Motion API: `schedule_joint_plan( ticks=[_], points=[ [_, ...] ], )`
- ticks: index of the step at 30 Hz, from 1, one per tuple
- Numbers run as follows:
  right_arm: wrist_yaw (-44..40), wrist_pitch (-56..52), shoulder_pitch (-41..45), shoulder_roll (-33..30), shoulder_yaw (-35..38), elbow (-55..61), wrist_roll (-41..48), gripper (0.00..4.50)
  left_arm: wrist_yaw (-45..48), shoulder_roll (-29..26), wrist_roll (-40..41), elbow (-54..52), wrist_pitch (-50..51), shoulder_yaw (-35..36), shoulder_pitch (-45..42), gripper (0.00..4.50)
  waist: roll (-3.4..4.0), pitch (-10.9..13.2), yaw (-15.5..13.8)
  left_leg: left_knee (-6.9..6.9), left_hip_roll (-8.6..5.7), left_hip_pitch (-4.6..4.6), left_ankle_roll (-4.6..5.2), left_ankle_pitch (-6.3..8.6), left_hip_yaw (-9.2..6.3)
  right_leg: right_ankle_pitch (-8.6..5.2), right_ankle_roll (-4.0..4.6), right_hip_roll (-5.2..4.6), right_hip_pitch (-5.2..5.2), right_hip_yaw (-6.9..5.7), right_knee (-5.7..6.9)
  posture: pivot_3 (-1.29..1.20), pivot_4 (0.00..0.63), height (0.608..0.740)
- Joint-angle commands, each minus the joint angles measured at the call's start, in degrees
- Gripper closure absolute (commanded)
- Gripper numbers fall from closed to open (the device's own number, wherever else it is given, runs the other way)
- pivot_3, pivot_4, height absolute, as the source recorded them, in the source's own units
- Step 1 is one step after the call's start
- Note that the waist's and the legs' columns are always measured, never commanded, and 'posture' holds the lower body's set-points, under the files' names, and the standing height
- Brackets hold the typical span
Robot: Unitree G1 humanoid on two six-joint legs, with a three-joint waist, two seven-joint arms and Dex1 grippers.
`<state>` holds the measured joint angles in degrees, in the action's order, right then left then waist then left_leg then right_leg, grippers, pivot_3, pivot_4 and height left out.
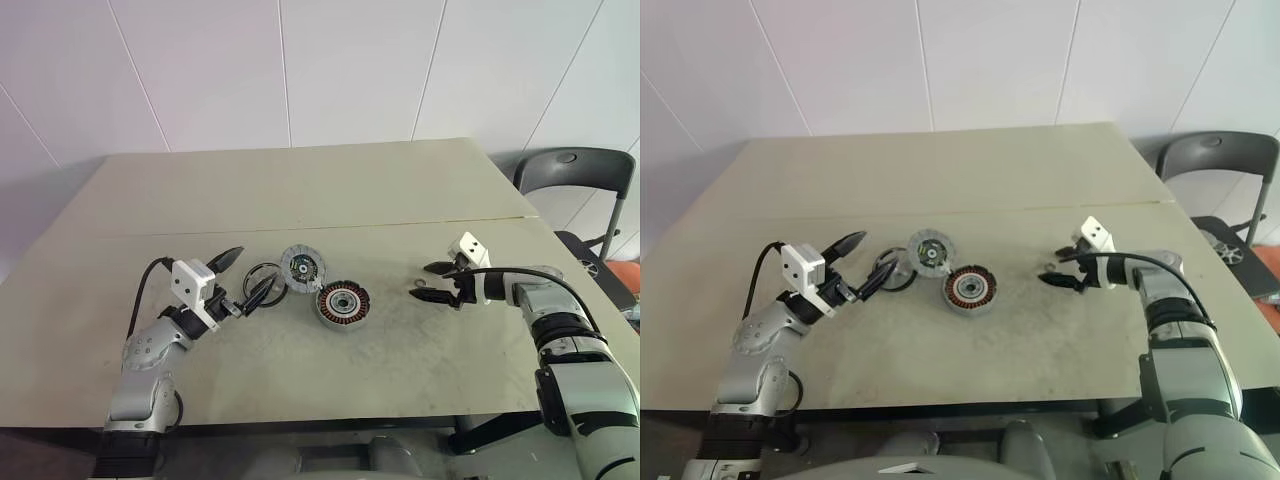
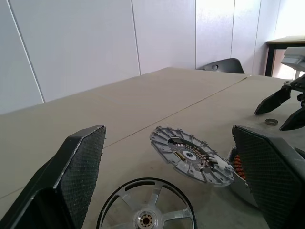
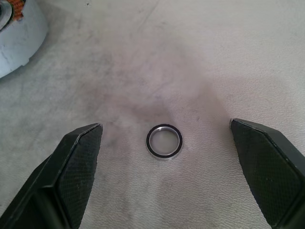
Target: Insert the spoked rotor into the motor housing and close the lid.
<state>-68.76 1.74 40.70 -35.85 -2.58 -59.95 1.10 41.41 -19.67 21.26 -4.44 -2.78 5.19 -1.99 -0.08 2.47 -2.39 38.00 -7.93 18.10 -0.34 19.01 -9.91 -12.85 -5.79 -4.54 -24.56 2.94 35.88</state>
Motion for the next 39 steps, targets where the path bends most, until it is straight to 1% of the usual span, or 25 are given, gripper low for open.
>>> schedule_joint_plan(
  ticks=[1, 8, 9, 10, 11, 14, 15, 18, 20, 24, 26, 28, 30, 32, 35, 39],
  points=[
    [1.66, 1.91, -1.47, -1.50, -1.56, -1.30, -2.85, 0.03, 0.25, -0.41, 0.38, -0.63, -0.12, 0.11, -0.66, 0.00, -0.04, -0.05, -0.04, 0.00, 0.00, -0.06, 0.01, 0.01, -0.01, 0.00, 0.00, 0.00, 0.08, -0.01, -0.04, 0.00, 0.000, 0.740],
    [1.50, 1.49, -1.55, -0.99, -1.47, -1.73, -2.43, 0.03, 0.47, -0.48, 0.34, -0.50, -0.03, 0.15, -0.92, 0.00, -0.04, -0.05, 0.00, -0.01, 0.00, -0.63, 0.30, 0.17, -0.01, 0.00, -0.02, 0.03, 0.91, -0.01, -0.49, 0.00, 0.000, 0.740],
    [0.86, 0.99, -1.51, -0.92, -1.42, -1.80, -2.20, 0.40, 0.46, -0.48, 0.33, -0.51, -0.02, 0.16, -0.91, 0.00, -0.04, -0.05, 0.01, -0.01, 0.00, -0.70, 0.34, 0.20, -0.01, -0.01, -0.03, 0.03, 1.01, -0.01, -0.57, 0.00, 0.000, 0.740],
    [0.19, 0.52, -1.50, -0.86, -1.36, -1.80, -1.97, 0.57, 0.44, -0.49, 0.32, -0.56, -0.02, 0.16, -0.86, 0.00, -0.04, -0.05, 0.02, -0.01, 0.00, -0.71, 0.38, 0.22, -0.01, 0.01, -0.06, 0.03, 1.07, -0.01, -0.65, 0.00, 0.000, 0.740],
    [-0.83, -0.17, -1.49, -0.76, -1.22, -1.67, -1.58, 0.84, 0.42, -0.49, 0.32, -0.60, -0.01, 0.17, -0.84, 0.00, -0.05, -0.06, 0.01, -0.01, 0.00, -0.71, 0.40, 0.23, 0.00, 0.02, -0.09, 0.03, 1.09, -0.01, -0.70, 0.00, 0.000, 0.740],
    [-3.30, -2.02, -1.71, -0.52, -1.00, -0.88, -0.81, 1.82, 0.36, -0.49, 0.29, -0.72, -0.05, 0.19, -0.67, 0.00, -0.08, -0.08, 0.01, 0.00, 0.00, -0.72, 0.42, 0.25, 0.00, 0.04, -0.11, 0.02, 1.11, -0.01, -0.74, 0.00, 0.000, 0.740],
    [-3.52, -2.28, -1.74, -0.43, -0.93, -0.69, -0.71, 2.03, 0.35, -0.50, 0.28, -0.73, -0.06, 0.20, -0.66, 0.00, -0.07, -0.08, 0.03, 0.00, 0.00, -0.71, 0.42, 0.25, 0.00, 0.04, -0.11, 0.02, 1.10, -0.01, -0.73, 0.00, 0.000, 0.740],
    [-3.64, -2.66, -1.77, -0.23, -0.91, -0.09, -0.75, 3.11, 0.29, -0.54, 0.28, -0.78, -0.07, 0.27, -0.65, 0.00, -0.06, -0.08, 0.08, -0.07, 0.06, -0.71, 0.43, 0.27, 0.00, 0.04, -0.11, 0.05, 1.04, -0.01, -0.73, 0.00, 0.000, 0.740],
    [-3.17, -2.46, -1.78, -0.21, -0.91, 0.28, -0.93, 3.73, 0.27, -0.58, 0.29, -0.76, -0.06, 0.33, -0.69, 0.00, -0.06, -0.08, 0.08, -0.08, 0.08, -0.71, 0.44, 0.27, 0.01, 0.04, -0.12, 0.07, 1.03, -0.01, -0.73, 0.00, 0.000, 0.740],
    [-2.24, -2.08, -1.41, 0.31, -0.56, 1.29, -0.62, 3.77, 0.31, -0.70, 0.30, -0.71, -0.06, 0.41, -0.69, 0.00, -0.06, -0.08, 0.08, -0.07, 0.08, -0.71, 0.44, 0.28, 0.03, 0.04, -0.12, 0.06, 1.05, -0.01, -0.73, 0.00, 0.000, 0.740],
    [-3.66, -3.47, -1.02, 1.66, 0.35, 4.74, 1.63, 3.77, 0.36, -0.79, 0.37, -0.67, -0.03, 0.48, -0.71, 0.00, -0.06, -0.08, 0.09, -0.07, 0.08, -0.71, 0.44, 0.28, 0.04, 0.04, -0.11, 0.07, 1.05, -0.01, -0.73, 0.00, 0.000, 0.740],
    [-4.33, -6.07, -0.54, 3.42, 0.89, 10.04, 3.74, 3.77, 0.40, -0.90, 0.41, -0.58, -0.02, 0.50, -0.76, 0.00, -0.03, -0.06, 0.38, -0.07, 0.16, -0.70, 0.44, 0.28, 0.06, 0.04, -0.11, 0.11, 1.00, 0.00, -0.72, 0.00, 0.000, 0.740],
    [-6.02, -11.70, -0.52, 6.24, 0.81, 19.76, 7.52, 3.77, 0.43, -0.98, 0.39, -0.55, 0.04, 0.45, -0.85, 0.00, 0.03, -0.04, 0.69, -0.08, 0.23, -0.63, 0.42, 0.29, 0.17, 0.06, -0.12, 0.11, 0.85, 0.01, -0.67, 0.00, 0.000, 0.740],
    [-6.53, -16.00, -0.97, 7.74, 0.34, 26.66, 9.52, 3.77, 0.41, -1.01, 0.39, -0.57, 0.11, 0.44, -0.92, 0.00, 0.05, -0.05, 0.64, -0.08, 0.26, -0.49, 0.38, 0.30, 0.19, 0.09, -0.14, 0.11, 0.60, 0.02, -0.54, 0.00, 0.000, 0.740],
    [-7.34, -21.61, -1.87, 9.67, -3.51, 37.07, 10.61, 3.77, 0.25, -0.99, 0.36, -0.82, 0.22, 0.43, -0.86, 0.00, 0.03, -0.10, 0.02, -0.07, 0.27, -0.23, 0.33, 0.30, 0.18, 0.13, -0.20, 0.13, 0.28, 0.01, -0.50, 0.00, 0.000, 0.740],
    [-7.44, -25.65, -2.47, 10.27, -9.53, 42.61, 8.44, 3.77, -0.13, -0.95, 0.36, -1.35, 0.27, 0.56, -0.46, 0.00, -0.01, -0.12, -0.02, -0.01, 0.25, 0.17, 0.03, 0.14, 0.17, 0.16, -0.20, 0.11, -0.05, -0.03, -0.60, 0.00, 0.000, 0.740]
  ],
)
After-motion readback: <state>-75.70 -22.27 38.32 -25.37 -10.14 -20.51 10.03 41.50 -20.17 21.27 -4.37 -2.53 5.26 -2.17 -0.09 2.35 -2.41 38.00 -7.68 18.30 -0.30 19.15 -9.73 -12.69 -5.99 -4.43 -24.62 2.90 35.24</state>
